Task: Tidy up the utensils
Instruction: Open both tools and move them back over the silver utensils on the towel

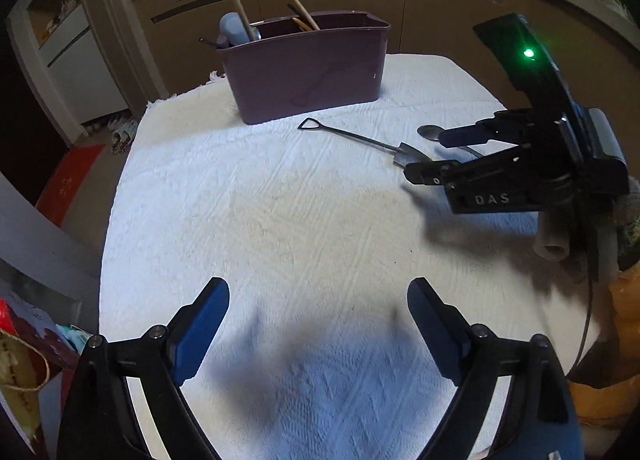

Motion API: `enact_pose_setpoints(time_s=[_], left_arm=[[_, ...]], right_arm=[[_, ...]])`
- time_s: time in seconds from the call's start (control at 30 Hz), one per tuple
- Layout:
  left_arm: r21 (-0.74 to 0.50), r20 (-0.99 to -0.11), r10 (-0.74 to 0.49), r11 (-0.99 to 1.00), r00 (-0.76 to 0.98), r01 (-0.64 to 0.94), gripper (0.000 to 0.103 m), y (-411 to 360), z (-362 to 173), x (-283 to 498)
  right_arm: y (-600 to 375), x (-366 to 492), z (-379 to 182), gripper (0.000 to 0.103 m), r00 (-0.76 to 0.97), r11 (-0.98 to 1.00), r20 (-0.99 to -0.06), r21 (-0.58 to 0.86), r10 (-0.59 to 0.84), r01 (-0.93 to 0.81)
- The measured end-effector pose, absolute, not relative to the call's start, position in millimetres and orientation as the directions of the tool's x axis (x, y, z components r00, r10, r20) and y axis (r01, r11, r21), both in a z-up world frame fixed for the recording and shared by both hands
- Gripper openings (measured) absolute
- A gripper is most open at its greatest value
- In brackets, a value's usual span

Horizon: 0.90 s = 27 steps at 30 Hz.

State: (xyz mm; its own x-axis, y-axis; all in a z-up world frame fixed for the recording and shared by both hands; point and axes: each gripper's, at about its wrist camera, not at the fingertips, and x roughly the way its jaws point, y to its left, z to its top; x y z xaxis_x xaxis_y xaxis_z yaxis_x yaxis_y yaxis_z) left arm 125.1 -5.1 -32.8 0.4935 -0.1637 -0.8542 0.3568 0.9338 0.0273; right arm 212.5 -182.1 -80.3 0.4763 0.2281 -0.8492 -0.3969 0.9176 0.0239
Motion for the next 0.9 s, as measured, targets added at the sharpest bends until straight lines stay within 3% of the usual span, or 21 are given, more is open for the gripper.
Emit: enact_pose_setpoints(time_s=[0.2,0.37,0.43,0.63,0.9], left_arm=[[-0.029,-0.781,-0.219,0.948,0.585,0.316,0.089,6.2,-26.4,127.5],[-0.176,-0.689,-0.28,0.959,0.668,0.221,0.09,0.9,-19.4,146.9],[-0.189,-0.703,-0.301,0.953,0.644,0.238,0.09,-12.3,-26.1,155.1],[-0.207,-0.731,-0.298,0.954,0.613,0.217,0.09,-44.8,-43.3,164.2],[-0.177,-0.799,-0.234,0.972,0.554,0.154,0.086,-94.3,-61.1,182.1]], right_arm=[[-176.0,224.4,-81.0,0.063,0.5,0.935,-0.847,-0.012,0.179,-0.356],[-217.7,198.4,-60.7,0.063,0.697,0.99,-0.716,-0.064,0.042,-0.126],[-235.1,172.3,-54.1,0.063,0.744,0.998,-0.667,0.007,0.052,-0.063],[-260.2,110.2,-52.9,0.066,0.814,0.988,-0.573,0.042,-0.097,0.148],[-291.3,84.5,-73.8,0.067,0.762,0.953,-0.624,0.091,-0.171,0.288]])
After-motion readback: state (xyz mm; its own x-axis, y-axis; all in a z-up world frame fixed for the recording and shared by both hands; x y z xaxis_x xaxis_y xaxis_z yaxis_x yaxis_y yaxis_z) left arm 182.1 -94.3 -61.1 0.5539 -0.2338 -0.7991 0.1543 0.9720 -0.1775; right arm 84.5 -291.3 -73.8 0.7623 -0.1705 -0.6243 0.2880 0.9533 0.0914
